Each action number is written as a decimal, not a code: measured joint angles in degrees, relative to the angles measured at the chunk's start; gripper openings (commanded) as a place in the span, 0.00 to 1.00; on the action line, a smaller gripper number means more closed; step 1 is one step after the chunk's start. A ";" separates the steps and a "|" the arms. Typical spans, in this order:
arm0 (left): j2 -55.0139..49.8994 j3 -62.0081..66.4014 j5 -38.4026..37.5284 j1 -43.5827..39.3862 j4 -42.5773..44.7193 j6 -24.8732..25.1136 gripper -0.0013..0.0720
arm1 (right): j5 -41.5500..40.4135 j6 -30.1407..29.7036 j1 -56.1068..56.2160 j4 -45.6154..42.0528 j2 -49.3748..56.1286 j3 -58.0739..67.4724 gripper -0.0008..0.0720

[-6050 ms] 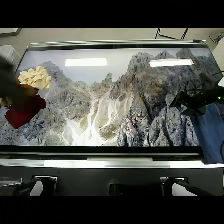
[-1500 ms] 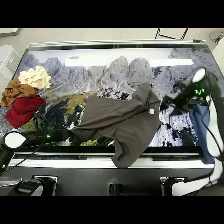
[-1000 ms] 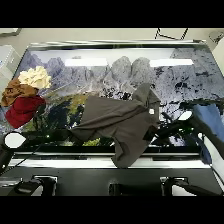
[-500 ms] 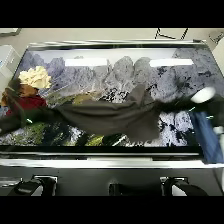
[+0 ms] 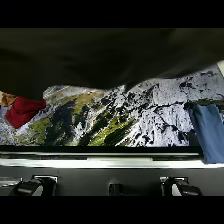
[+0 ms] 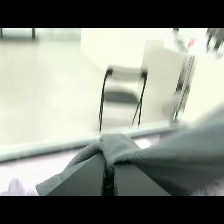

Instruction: Fold the clothes and pants, and hang the long-sleeved shirts on hangers.

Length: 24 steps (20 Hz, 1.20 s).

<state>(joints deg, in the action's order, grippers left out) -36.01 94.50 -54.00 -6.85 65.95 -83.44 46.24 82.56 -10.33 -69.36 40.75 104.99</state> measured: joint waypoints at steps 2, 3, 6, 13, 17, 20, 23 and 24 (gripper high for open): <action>1.57 1.27 1.25 0.00 -0.50 -0.61 0.05 | -1.73 0.72 -0.11 -0.92 -2.27 0.92 0.08; 2.03 1.68 1.68 0.00 -0.44 -1.27 0.05 | -2.23 1.03 -0.13 -1.22 -2.89 1.20 0.08; 1.44 1.18 -0.85 0.00 2.16 -4.22 0.05 | 0.87 1.46 -0.13 -2.75 -2.12 1.62 0.08; -11.91 -17.88 -5.46 0.00 5.70 -6.38 0.05 | 22.84 1.88 -0.13 -6.14 16.65 -6.86 0.08; -27.74 -28.79 2.67 0.22 6.14 -6.97 0.06 | 19.06 5.66 -0.13 -0.52 34.32 -16.68 0.08; -39.10 -30.16 9.07 0.42 3.13 -8.72 0.06 | 14.47 11.69 -0.13 8.13 46.29 -19.26 0.08; -46.73 -29.79 11.08 0.46 -2.99 -9.53 0.18 | 13.31 14.69 -0.13 15.58 53.94 -20.17 0.15; -48.02 -29.51 10.73 0.76 -4.70 -9.57 0.44 | 13.60 14.84 -0.35 17.25 55.39 -20.17 0.20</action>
<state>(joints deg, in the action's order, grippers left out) -84.03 64.99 -43.27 -6.09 61.25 -93.01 59.83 97.41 -10.68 -52.12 96.14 84.82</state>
